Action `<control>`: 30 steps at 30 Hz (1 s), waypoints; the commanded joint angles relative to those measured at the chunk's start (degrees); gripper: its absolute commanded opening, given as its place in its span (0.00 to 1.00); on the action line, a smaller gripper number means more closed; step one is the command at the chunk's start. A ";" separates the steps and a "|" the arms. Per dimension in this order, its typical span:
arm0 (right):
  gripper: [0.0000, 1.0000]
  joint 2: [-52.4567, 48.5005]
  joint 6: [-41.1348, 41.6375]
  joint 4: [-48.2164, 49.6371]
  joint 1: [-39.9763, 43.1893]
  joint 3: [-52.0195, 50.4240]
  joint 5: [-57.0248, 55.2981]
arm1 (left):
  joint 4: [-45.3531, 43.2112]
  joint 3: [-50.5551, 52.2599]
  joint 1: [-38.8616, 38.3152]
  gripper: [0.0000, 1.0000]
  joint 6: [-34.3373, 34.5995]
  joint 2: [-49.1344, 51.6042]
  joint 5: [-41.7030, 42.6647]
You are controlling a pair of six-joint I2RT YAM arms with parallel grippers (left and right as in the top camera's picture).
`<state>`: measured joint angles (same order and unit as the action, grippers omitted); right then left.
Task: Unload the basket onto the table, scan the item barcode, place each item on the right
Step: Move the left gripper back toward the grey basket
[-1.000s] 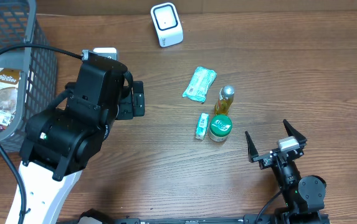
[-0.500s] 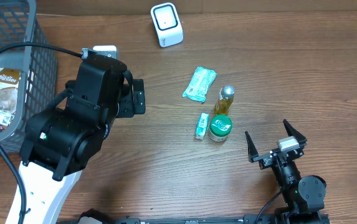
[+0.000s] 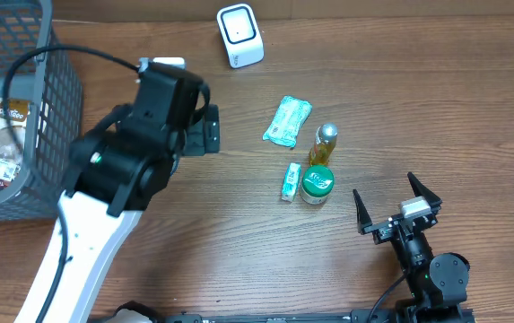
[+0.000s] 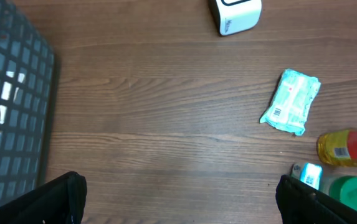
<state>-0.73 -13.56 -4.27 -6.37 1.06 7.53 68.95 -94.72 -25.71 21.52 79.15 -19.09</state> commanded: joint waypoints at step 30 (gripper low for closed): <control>1.00 0.57 0.00 0.26 0.07 -0.61 0.07 | 0.72 -0.26 1.05 1.00 0.35 -1.25 2.23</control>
<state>-0.73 -13.56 -4.27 -6.37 1.06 7.53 69.47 -94.70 -24.97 21.50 79.13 -17.56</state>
